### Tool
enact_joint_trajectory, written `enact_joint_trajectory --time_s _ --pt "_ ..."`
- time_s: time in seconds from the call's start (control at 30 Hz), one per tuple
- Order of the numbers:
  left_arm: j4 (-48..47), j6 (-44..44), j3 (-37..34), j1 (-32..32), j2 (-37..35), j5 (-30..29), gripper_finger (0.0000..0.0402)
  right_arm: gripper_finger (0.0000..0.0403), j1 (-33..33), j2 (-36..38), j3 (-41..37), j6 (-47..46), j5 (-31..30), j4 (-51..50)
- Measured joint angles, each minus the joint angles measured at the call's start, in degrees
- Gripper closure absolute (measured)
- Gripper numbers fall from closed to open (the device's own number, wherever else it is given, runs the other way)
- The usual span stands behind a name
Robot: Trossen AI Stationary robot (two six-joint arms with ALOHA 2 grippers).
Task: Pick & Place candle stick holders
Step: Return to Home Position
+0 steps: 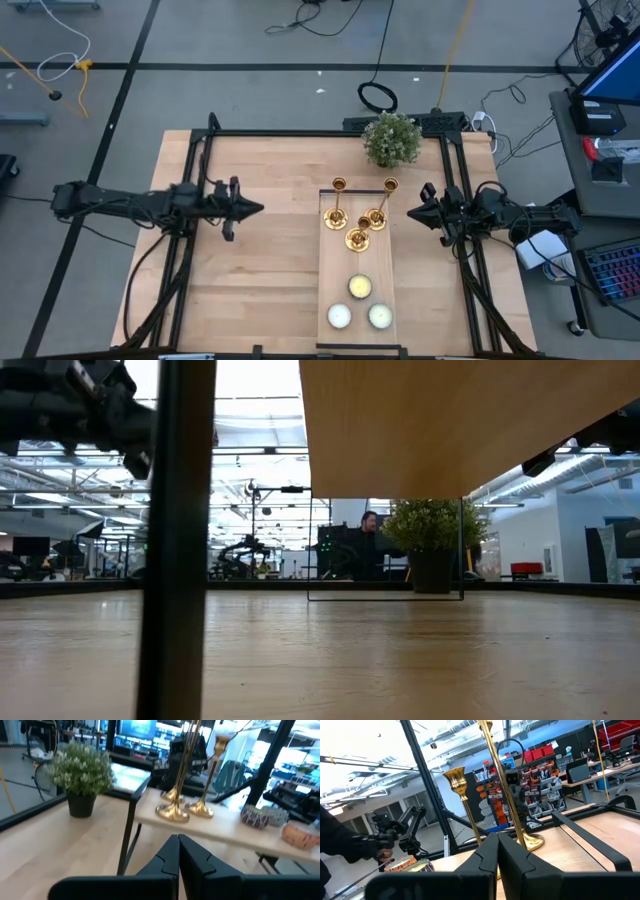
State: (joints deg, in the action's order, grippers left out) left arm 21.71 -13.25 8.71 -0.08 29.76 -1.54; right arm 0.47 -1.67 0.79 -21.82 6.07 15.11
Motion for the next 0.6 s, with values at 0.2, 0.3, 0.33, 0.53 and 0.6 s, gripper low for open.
enact_joint_trajectory --time_s 0.2,0.3,0.33,0.53,0.6 --pt "1.03 -0.1 -2.98 0.0 0.02 0.0 0.0399 0.0399 -0.01 0.0 0.01 0.02 0.0 0.0" --pt "2.97 -0.84 -4.72 0.0 0.04 0.21 0.0394 0.0399 -0.02 0.0 -0.01 0.0 0.0 0.0" --pt "4.34 -0.86 -5.34 0.0 0.04 0.51 0.0392 0.0398 -0.01 0.0 -0.01 0.02 0.0 0.0" --pt "7.55 -1.44 -7.96 0.0 0.08 1.53 0.0398 0.0398 0.0 0.0 -0.01 0.02 0.0 0.0" --pt "7.83 -0.84 -7.87 0.0 0.04 1.55 0.0396 0.0399 -0.01 0.0 -0.02 0.02 0.0 0.0"
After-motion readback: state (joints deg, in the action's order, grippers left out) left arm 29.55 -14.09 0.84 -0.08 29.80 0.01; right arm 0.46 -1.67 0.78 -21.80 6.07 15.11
